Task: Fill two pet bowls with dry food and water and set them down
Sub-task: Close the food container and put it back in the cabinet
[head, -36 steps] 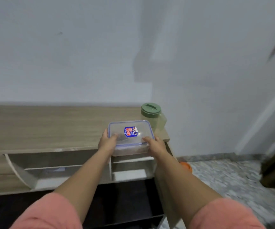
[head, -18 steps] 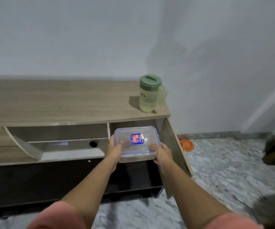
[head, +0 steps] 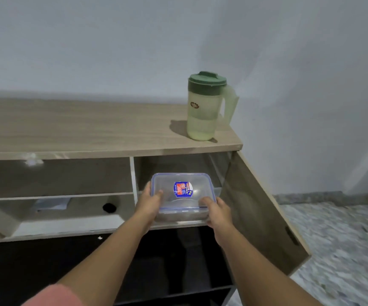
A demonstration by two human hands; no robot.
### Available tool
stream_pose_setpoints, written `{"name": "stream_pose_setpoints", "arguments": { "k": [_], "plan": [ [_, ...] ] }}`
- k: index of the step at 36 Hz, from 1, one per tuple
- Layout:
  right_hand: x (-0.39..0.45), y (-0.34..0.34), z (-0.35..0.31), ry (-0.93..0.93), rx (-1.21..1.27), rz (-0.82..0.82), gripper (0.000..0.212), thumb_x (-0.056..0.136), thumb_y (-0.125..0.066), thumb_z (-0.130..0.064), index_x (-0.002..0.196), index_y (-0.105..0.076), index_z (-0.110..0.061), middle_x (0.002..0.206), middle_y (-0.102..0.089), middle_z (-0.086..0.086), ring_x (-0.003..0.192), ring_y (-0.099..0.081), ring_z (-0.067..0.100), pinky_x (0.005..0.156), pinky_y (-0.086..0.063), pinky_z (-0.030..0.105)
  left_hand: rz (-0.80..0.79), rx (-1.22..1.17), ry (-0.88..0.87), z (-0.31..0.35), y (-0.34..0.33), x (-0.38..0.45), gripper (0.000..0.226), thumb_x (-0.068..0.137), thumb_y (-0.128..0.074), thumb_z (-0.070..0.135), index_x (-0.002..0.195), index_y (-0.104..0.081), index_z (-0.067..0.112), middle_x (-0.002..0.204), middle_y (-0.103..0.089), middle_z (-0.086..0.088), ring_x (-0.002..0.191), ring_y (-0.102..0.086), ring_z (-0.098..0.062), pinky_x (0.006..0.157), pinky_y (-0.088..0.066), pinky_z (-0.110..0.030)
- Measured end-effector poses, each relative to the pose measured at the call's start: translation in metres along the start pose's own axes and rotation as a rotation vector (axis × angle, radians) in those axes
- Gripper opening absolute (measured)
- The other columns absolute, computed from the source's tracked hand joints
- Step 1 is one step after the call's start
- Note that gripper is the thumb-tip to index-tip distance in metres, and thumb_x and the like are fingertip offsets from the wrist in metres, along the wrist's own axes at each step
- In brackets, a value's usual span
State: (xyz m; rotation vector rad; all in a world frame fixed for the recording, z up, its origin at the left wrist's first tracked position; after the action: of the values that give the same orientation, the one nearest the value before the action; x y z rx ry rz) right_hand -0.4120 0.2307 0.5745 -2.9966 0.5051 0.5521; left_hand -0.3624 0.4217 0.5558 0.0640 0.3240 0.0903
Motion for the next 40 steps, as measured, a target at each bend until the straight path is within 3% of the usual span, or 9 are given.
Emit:
{"name": "stream_pose_setpoints", "arguments": {
  "k": [5, 9, 12, 15, 22, 26, 30, 34, 40],
  "plan": [
    [0.054, -0.013, 0.014, 0.114, -0.026, 0.019, 0.022, 0.077, -0.064, -0.022, 0.098, -0.065, -0.013, 0.076, -0.06, 0.001, 0.065, -0.053, 0.017, 0.055, -0.038, 0.025, 0.031, 0.025, -0.098, -0.012, -0.005, 0.057, 0.06, 0.085, -0.054, 0.03, 0.142, -0.038, 0.025, 0.129, -0.06, -0.011, 0.108, -0.063, -0.032, 0.095, -0.052, -0.05],
    [0.092, -0.023, 0.024, 0.196, -0.03, 0.027, 0.025, 0.077, -0.065, -0.026, 0.099, -0.061, -0.017, 0.087, -0.062, 0.005, 0.069, -0.056, 0.019, 0.053, -0.04, 0.024, 0.044, 0.03, -0.16, -0.02, -0.007, 0.098, 0.084, 0.066, -0.055, 0.041, 0.146, -0.032, 0.025, 0.139, -0.053, -0.011, 0.117, -0.058, -0.034, 0.1, -0.048, -0.051],
    [0.115, -0.026, 0.033, 0.264, -0.062, 0.039, 0.028, 0.075, -0.067, -0.029, 0.1, -0.059, -0.02, 0.101, -0.063, 0.007, 0.087, -0.064, 0.026, 0.07, -0.055, 0.035, 0.035, 0.049, -0.207, -0.017, -0.013, 0.099, 0.077, 0.082, -0.061, 0.033, 0.15, -0.027, 0.019, 0.144, -0.047, -0.009, 0.121, -0.054, -0.033, 0.102, -0.046, -0.048],
    [0.129, -0.028, 0.039, 0.334, -0.068, 0.04, 0.022, 0.077, -0.067, -0.025, 0.097, -0.058, -0.019, 0.096, -0.062, 0.007, 0.087, -0.061, 0.024, 0.082, -0.052, 0.038, 0.065, 0.057, -0.261, -0.022, -0.017, 0.104, 0.078, 0.091, -0.06, 0.027, 0.154, -0.015, 0.018, 0.152, -0.037, -0.01, 0.13, -0.047, -0.032, 0.109, -0.039, -0.046],
    [0.145, -0.031, 0.047, 0.39, -0.071, -0.008, 0.033, 0.08, -0.067, -0.017, 0.112, -0.059, -0.012, 0.096, -0.059, 0.006, 0.069, -0.054, 0.011, 0.059, -0.047, 0.025, 0.102, 0.117, -0.303, -0.04, -0.021, 0.116, 0.076, 0.089, -0.064, 0.033, 0.151, -0.025, 0.013, 0.148, -0.041, -0.013, 0.128, -0.049, -0.035, 0.108, -0.04, -0.047],
    [0.156, -0.037, 0.046, 0.394, -0.127, 0.004, 0.051, 0.074, -0.072, -0.025, 0.121, -0.057, -0.01, 0.112, -0.063, 0.009, 0.099, -0.063, 0.025, 0.09, -0.054, 0.042, 0.113, 0.166, -0.311, -0.037, -0.021, 0.122, 0.084, 0.089, -0.064, 0.036, 0.153, -0.017, 0.011, 0.15, -0.037, -0.015, 0.133, -0.043, -0.035, 0.111, -0.036, -0.046],
    [0.163, -0.039, 0.036, 0.401, -0.206, -0.018, 0.096, 0.074, -0.075, -0.03, 0.152, -0.021, -0.018, 0.15, -0.039, 0.007, 0.13, -0.047, 0.028, 0.105, -0.044, 0.043, 0.128, 0.219, -0.342, -0.028, -0.023, 0.126, 0.087, 0.085, -0.067, 0.039, 0.151, -0.02, 0.007, 0.149, -0.038, -0.017, 0.131, -0.044, -0.036, 0.106, -0.04, -0.041],
    [0.164, -0.039, 0.03, 0.473, -0.231, -0.108, 0.101, 0.075, -0.078, -0.035, 0.153, -0.012, -0.027, 0.155, -0.03, 0.006, 0.137, -0.038, 0.027, 0.11, -0.039, 0.043, 0.096, 0.222, -0.391, -0.029, -0.025, 0.126, 0.098, 0.079, -0.072, 0.045, 0.151, -0.017, 0.009, 0.15, -0.035, -0.017, 0.133, -0.041, -0.036, 0.109, -0.039, -0.046],
    [0.172, -0.035, 0.034, 0.557, -0.493, -0.057, 0.099, 0.072, -0.082, -0.02, 0.149, -0.021, -0.033, 0.139, -0.051, 0.009, 0.127, -0.05, 0.025, 0.105, -0.043, 0.035, 0.08, 0.334, -0.496, -0.04, -0.025, 0.123, 0.116, 0.071, -0.083, 0.024, 0.153, -0.001, 0.023, 0.154, -0.032, -0.012, 0.139, -0.035, -0.033, 0.111, -0.034, -0.043]
  ]
}}
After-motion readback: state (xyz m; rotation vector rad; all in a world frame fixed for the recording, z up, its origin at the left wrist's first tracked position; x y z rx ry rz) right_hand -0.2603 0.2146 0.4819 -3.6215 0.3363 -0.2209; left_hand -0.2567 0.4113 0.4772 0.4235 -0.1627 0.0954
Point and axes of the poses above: each hand's wrist, its own x-axis towards the middle knuckle, its own y-axis out of the back of the hand, z = x × y, the point moved 5 cm from there along x, towards the middle knuckle
